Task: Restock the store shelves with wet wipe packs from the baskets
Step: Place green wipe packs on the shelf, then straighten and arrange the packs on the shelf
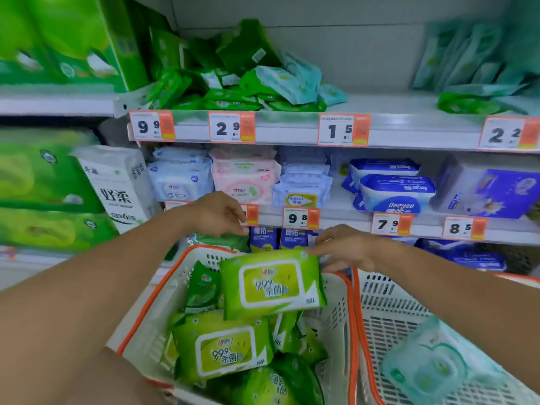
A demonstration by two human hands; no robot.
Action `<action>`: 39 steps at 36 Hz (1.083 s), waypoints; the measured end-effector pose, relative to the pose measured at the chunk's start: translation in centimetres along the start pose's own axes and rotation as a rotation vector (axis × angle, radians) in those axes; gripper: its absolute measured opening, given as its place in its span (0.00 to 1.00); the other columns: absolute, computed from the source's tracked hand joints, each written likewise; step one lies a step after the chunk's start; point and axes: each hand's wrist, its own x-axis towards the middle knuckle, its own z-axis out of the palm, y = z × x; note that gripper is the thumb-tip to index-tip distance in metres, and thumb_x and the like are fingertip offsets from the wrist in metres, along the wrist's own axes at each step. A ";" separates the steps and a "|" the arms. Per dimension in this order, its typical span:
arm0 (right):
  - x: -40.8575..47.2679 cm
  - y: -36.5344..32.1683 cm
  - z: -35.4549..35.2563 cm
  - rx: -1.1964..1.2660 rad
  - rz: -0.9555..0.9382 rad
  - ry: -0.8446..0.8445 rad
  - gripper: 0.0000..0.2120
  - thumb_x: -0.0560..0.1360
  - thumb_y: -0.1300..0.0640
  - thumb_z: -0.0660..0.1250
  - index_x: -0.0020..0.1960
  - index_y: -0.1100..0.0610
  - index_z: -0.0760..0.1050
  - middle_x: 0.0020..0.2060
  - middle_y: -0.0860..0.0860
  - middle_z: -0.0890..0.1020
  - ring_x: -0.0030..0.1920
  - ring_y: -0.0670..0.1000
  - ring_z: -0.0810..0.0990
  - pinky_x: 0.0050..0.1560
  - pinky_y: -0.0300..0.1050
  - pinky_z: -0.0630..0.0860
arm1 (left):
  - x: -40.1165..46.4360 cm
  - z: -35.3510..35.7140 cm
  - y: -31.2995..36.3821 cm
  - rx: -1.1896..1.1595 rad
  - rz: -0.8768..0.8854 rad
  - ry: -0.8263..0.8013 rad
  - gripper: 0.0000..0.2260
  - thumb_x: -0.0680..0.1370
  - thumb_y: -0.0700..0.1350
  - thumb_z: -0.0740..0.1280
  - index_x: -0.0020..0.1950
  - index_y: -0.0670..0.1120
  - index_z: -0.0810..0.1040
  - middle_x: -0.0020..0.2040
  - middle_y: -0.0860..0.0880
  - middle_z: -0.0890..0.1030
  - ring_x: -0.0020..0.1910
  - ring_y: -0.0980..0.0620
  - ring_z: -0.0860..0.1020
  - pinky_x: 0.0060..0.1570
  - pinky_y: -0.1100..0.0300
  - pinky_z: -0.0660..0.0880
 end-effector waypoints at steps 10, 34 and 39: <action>-3.2 -19.0 -2.8 -0.345 -0.707 0.504 0.02 0.74 0.63 0.73 0.46 0.60 0.81 0.35 0.55 0.81 0.37 0.53 0.80 0.38 0.49 0.81 | 2.4 -13.0 4.8 0.182 0.323 0.836 0.10 0.75 0.48 0.72 0.53 0.45 0.80 0.48 0.47 0.82 0.50 0.44 0.80 0.53 0.51 0.78; 15.0 -30.3 -4.7 -1.031 -0.259 0.298 0.56 0.63 0.29 0.74 0.81 0.40 0.45 0.81 0.50 0.47 0.80 0.56 0.49 0.78 0.58 0.55 | 12.9 -17.7 4.4 -0.036 -0.127 0.363 0.44 0.72 0.63 0.73 0.80 0.48 0.57 0.78 0.48 0.64 0.74 0.46 0.66 0.72 0.56 0.64; 15.7 -30.2 -4.9 -1.079 -0.408 0.318 0.40 0.70 0.34 0.71 0.78 0.40 0.60 0.79 0.52 0.58 0.77 0.56 0.60 0.73 0.48 0.62 | 13.8 -17.6 5.8 -0.144 -0.107 0.393 0.40 0.74 0.46 0.76 0.80 0.48 0.58 0.75 0.44 0.67 0.69 0.43 0.72 0.67 0.51 0.72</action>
